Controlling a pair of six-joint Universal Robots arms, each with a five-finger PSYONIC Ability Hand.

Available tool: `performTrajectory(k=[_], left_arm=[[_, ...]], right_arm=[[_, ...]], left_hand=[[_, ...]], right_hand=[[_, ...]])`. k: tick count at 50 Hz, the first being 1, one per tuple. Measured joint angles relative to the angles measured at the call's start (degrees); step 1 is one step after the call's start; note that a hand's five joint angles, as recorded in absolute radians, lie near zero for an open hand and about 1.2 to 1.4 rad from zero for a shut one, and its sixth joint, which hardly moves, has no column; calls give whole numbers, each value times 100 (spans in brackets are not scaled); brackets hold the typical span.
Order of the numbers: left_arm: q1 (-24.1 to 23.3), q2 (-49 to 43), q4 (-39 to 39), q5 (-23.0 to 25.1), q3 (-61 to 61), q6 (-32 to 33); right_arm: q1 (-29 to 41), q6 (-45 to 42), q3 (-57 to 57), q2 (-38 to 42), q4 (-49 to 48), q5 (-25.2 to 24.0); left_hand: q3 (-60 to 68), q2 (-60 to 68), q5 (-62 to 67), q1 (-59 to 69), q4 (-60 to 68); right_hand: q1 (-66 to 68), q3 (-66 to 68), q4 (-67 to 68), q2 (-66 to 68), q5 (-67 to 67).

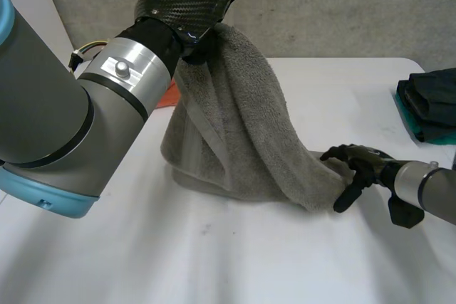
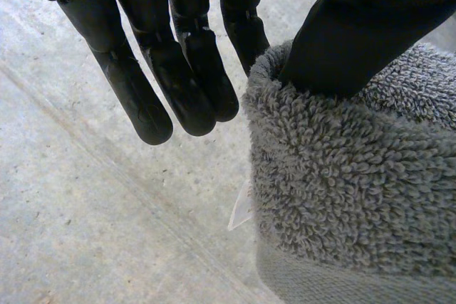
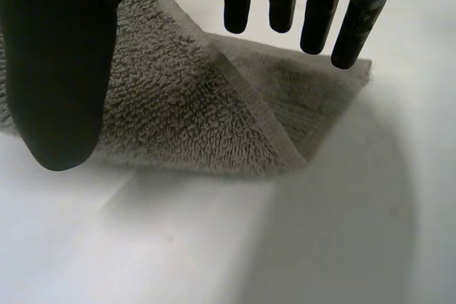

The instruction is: Fold the laundry.

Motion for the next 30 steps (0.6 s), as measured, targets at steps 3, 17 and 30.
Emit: performTrajectory(k=[3,17,30], left_arm=[[46,-6,11,5,9,-4],[763,-619,914,-178,1040,2],[1004,-1477,2264,-1018,1882,-79]], right_arm=[[218,36,-247,172,-5,103],[607,-271,-2504,226,-529,884],[1201,-699,-2739,-886,-3152,1685]], left_hand=[[0,0,0,0,0],[11,12,0,0,21],[12,13,0,0,22]], right_hand=[[784,963,820,900,818],[4500,5541,5453,5467,5225],[4500,5541,5453,5467,5272]])
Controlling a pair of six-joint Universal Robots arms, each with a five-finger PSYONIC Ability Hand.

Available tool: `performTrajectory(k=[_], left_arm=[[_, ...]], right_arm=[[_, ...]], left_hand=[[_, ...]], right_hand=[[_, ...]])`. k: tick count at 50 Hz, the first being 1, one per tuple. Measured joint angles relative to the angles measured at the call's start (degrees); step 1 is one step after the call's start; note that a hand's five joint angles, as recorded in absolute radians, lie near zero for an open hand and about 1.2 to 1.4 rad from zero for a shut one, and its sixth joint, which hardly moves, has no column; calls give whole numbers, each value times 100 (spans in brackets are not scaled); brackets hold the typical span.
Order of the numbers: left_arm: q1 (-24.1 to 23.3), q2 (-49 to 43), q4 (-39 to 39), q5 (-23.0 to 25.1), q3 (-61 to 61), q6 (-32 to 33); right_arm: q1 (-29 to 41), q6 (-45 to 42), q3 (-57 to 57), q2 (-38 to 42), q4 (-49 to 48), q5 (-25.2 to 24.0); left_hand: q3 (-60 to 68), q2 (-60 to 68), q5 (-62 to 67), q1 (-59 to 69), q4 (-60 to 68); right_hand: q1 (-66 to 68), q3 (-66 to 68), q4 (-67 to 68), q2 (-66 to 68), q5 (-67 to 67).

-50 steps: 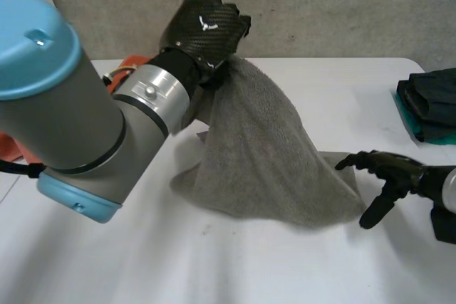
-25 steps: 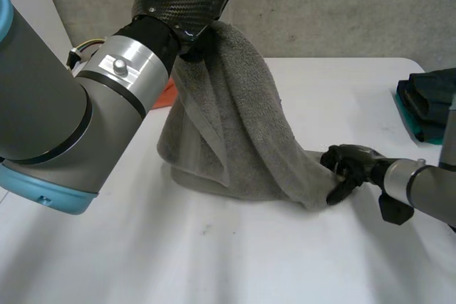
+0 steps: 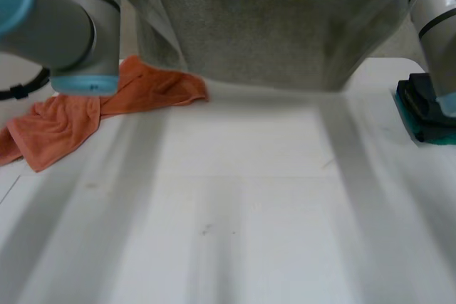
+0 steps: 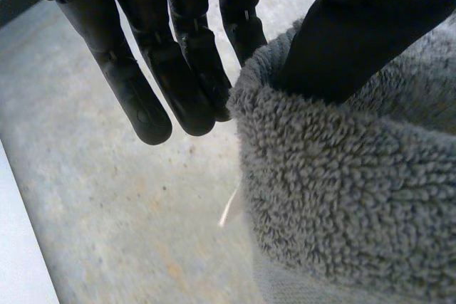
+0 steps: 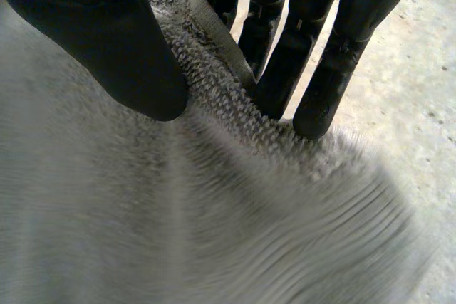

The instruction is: Fold the laundry.

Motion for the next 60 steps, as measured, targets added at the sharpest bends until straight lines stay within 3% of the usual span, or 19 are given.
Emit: performTrajectory(k=[6,9,19,20,21,24,32,38,42,46,53,60], left_arm=[[-18,182,277,-12,-1146,-41],[-58,352,331,25,-2662,-66],[-164,485,150,0,-4982,-44],[-192,575,-5,-5,-5267,-38],[-198,599,-51,-6,-5317,-38],[-281,893,-645,1,-5601,-60],[-342,1565,-2124,115,-5103,-188],[-173,1532,-2403,412,-4286,-404],[-25,1059,-2463,668,-3647,-519],[108,-46,-2740,866,-2629,-463],[207,-1232,-3173,787,-1698,170],[286,-1548,-3255,530,-1514,603]], right_arm=[[164,-479,778,-126,118,-6],[215,-942,1731,-96,374,-17],[181,-1325,3155,84,538,-65],[173,-1375,3322,105,563,-78],[172,-1384,3344,107,570,-81],[172,-1497,3535,119,700,-103],[170,-1607,3683,110,915,-134],[185,-1643,3780,108,935,-141],[199,-1646,3835,113,924,-151],[210,-1650,3898,126,909,-225],[205,-1656,3924,136,921,-265],[157,-1659,3908,137,933,-268]], left_hand=[[0,0,0,0,0],[0,0,0,0,1],[-159,-170,-58,-20,-189],[-1326,-1443,-1112,-1087,-1384],[-1326,-1443,-1112,-1087,-1384],[-4035,-4088,-3842,-3926,-4084],[-4559,-4600,-4407,-4173,-4666],[-4301,-4324,-4072,-3956,-4353],[-3778,-3808,-3551,-3316,-3806],[-3534,-3556,-3291,-3128,-3541],[-3589,-3648,-3464,-3181,-3686],[-3642,-3698,-3509,-3181,-3738]], right_hand=[[0,1,11,0,0],[0,16,28,0,0],[0,16,29,0,0],[0,16,28,0,0],[0,16,28,0,0],[0,16,29,0,0],[0,16,29,0,0],[0,16,29,0,0],[0,16,29,0,0],[0,16,29,0,0],[0,16,29,0,0],[0,16,29,0,0]])
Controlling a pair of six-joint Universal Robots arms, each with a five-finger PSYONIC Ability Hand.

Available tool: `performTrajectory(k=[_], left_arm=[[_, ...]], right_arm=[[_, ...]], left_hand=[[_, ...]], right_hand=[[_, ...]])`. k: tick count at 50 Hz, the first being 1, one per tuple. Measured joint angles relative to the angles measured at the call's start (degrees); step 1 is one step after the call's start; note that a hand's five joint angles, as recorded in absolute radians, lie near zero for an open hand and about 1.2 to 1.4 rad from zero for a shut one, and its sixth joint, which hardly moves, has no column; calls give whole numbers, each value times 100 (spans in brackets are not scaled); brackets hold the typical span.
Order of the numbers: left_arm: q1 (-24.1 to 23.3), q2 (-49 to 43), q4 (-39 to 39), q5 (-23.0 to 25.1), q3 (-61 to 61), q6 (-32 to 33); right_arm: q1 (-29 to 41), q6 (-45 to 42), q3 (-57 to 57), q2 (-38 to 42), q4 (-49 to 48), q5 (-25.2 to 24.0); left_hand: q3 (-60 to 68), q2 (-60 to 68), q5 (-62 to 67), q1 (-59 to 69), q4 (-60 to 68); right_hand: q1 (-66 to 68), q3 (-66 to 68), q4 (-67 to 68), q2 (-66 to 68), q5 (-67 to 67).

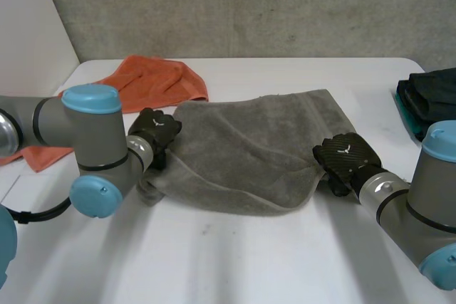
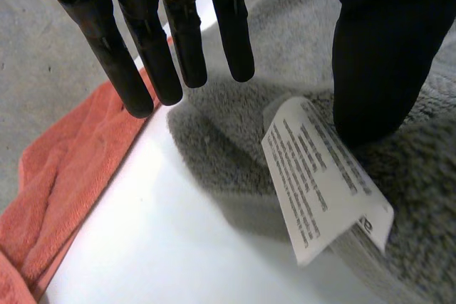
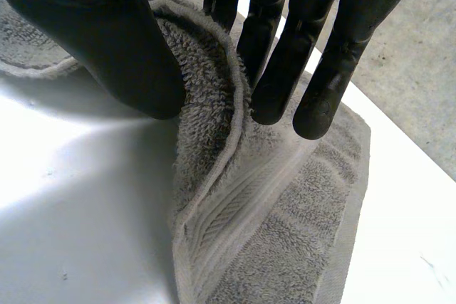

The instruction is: Fold the laundry.

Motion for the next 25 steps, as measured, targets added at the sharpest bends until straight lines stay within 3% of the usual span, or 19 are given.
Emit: performTrajectory(k=[12,13,15,25], left_arm=[[-22,-116,-67,-103,-94,15],[-31,-107,-67,-108,-105,4],[-53,-84,-55,-129,-140,-15],[-198,744,593,-394,-868,-83]], right_arm=[[-21,-67,-33,-1,-5,3],[-20,-82,-31,-1,-7,3],[-20,-104,-30,-1,-10,5],[-18,-138,-62,-12,7,20]], left_hand=[[232,235,165,201,165],[2855,2980,2884,3036,2927],[3503,3567,3440,3372,3596],[3605,3679,3443,3372,3714]], right_hand=[[0,0,0,0,0],[0,0,0,0,0],[0,0,0,0,0],[0,0,0,0,0]])
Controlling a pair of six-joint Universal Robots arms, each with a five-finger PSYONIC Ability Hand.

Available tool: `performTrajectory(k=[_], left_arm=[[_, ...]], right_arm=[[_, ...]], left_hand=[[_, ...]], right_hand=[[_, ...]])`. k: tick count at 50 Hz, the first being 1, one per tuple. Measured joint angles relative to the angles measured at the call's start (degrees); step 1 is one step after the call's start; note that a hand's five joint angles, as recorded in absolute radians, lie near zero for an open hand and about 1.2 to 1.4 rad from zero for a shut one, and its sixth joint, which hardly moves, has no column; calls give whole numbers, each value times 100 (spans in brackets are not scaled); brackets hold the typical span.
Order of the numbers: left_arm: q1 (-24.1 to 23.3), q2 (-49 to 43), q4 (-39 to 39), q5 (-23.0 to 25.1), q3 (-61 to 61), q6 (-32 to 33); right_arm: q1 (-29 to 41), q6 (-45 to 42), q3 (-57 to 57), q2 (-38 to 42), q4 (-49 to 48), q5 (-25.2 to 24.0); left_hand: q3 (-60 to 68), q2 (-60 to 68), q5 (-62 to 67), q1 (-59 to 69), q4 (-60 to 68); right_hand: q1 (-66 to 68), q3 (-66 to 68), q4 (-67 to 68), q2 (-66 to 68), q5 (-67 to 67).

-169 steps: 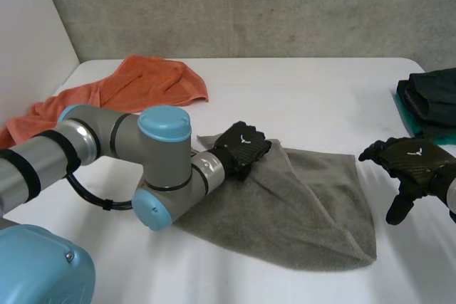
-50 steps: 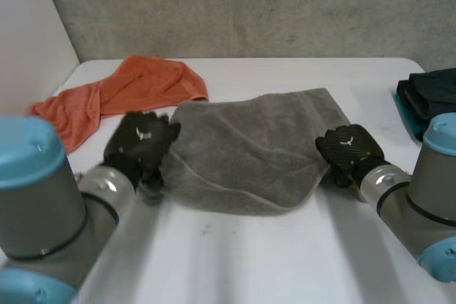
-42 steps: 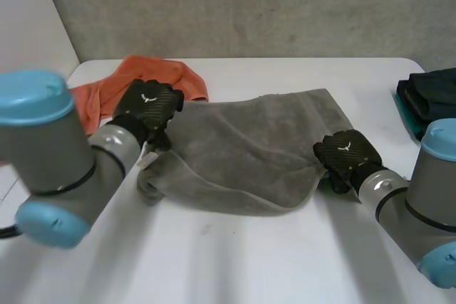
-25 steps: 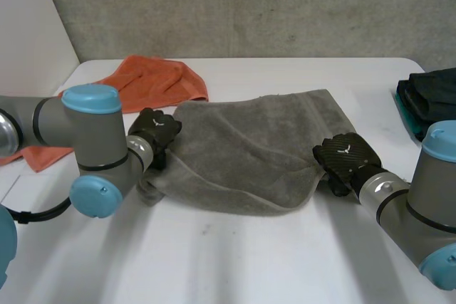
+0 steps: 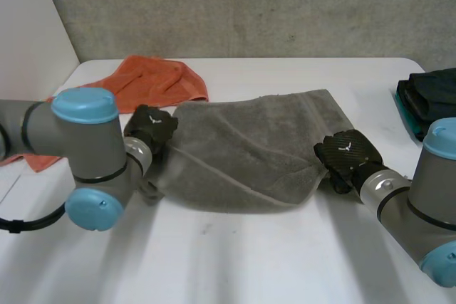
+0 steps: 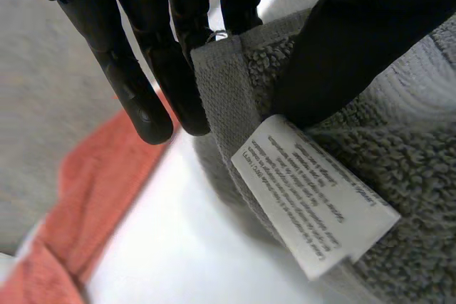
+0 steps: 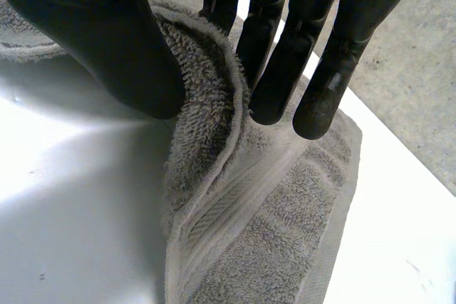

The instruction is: Fold the laundry.

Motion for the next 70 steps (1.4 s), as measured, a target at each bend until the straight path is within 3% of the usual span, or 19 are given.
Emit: performTrajectory(k=[10,16,24,29,36,43,46,51,57,65,70], left_arm=[[2,1302,269,-12,-698,-19],[63,2988,254,1,-1070,-408],[124,3977,269,78,-1461,-914],[138,3465,373,128,-1592,-958],[159,1946,895,114,-783,-835],[277,606,1907,40,1425,-535],[307,381,2378,-51,2258,-472],[289,340,3134,-241,2826,-465],[290,680,3538,-302,2282,-548],[365,1477,3555,0,-260,-725],[403,1705,3574,189,-1686,-811]], right_arm=[[-39,-413,-281,-386,619,35],[-488,-1221,-1061,-1628,2071,0],[-691,-1496,-1702,-2188,2946,-185],[-706,-1826,-2089,-1606,3581,-407],[-632,-2198,-2928,-316,3627,-193],[-321,-2253,-4393,737,2005,366],[-178,-2232,-4679,799,663,489],[-54,-2213,-4641,625,-585,520],[21,-2209,-4142,300,-592,485],[24,-2157,-2580,-58,1033,389],[63,-1922,-1476,-78,1471,241]], left_hand=[[13,10,0,0,1],[21,14,0,0,2],[22,14,0,0,3],[22,15,0,0,3],[31,22,0,0,24],[38,30,0,0,27],[38,31,0,0,27],[38,31,0,0,27],[38,31,0,0,27],[38,31,0,0,27],[38,34,0,0,28]], right_hand=[[0,0,0,0,0],[0,0,0,0,0],[0,0,0,0,0],[0,0,0,0,0],[0,0,0,0,0],[0,0,1,0,0],[0,0,1,0,0],[0,0,1,0,0],[0,0,1,0,25],[0,0,1,0,32],[0,0,1,0,32]])
